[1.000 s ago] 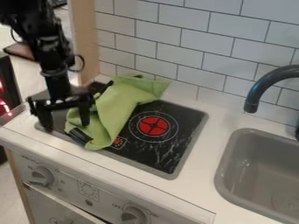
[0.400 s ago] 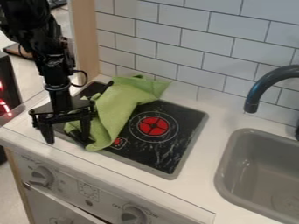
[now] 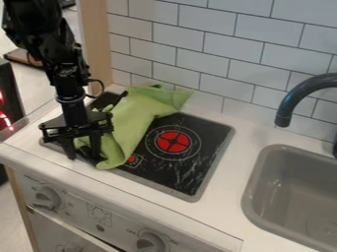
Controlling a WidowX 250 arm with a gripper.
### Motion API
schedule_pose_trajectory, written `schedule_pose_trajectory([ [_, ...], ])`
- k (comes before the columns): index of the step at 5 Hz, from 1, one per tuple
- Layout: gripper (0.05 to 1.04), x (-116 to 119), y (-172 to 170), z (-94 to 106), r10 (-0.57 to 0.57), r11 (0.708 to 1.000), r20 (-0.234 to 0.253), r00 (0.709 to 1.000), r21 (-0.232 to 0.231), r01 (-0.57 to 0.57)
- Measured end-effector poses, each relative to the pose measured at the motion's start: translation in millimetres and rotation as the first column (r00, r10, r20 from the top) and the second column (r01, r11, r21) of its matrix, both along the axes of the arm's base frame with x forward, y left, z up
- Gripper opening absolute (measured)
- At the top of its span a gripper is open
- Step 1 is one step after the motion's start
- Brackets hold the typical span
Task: Fold the cloth from bottom to top
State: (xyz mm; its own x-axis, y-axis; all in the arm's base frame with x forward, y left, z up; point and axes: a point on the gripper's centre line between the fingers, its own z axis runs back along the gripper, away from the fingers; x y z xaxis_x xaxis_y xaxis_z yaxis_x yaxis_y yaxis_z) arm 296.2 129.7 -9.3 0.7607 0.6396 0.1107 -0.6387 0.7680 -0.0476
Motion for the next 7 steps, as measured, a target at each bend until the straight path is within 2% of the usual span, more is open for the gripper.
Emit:
schedule_pose_trajectory([
  [1,0.303,-0.9,-0.7,-0.8,0.004,1.0,-0.001,1.0,-0.003,-0.004],
  [2,0.201,-2.2,-5.5,0.1,-0.006,1.0,0.0,1.0,-0.028,0.006],
  [3,0.102,-9.0,-9.9,3.9,-0.022,0.996,-0.011,1.0,-0.089,0.021],
  [4,0.062,-13.1,-12.7,14.2,-0.002,0.989,-0.015,1.0,-0.149,0.0],
  [5,0.055,-9.1,-6.6,31.2,0.051,0.977,-0.002,0.999,-0.208,-0.051],
  [6,0.055,5.6,-11.3,61.1,0.102,0.958,0.047,0.994,-0.273,-0.085],
  [7,0.054,26.5,-7.8,86.0,0.166,0.944,0.104,0.981,-0.305,-0.127],
])
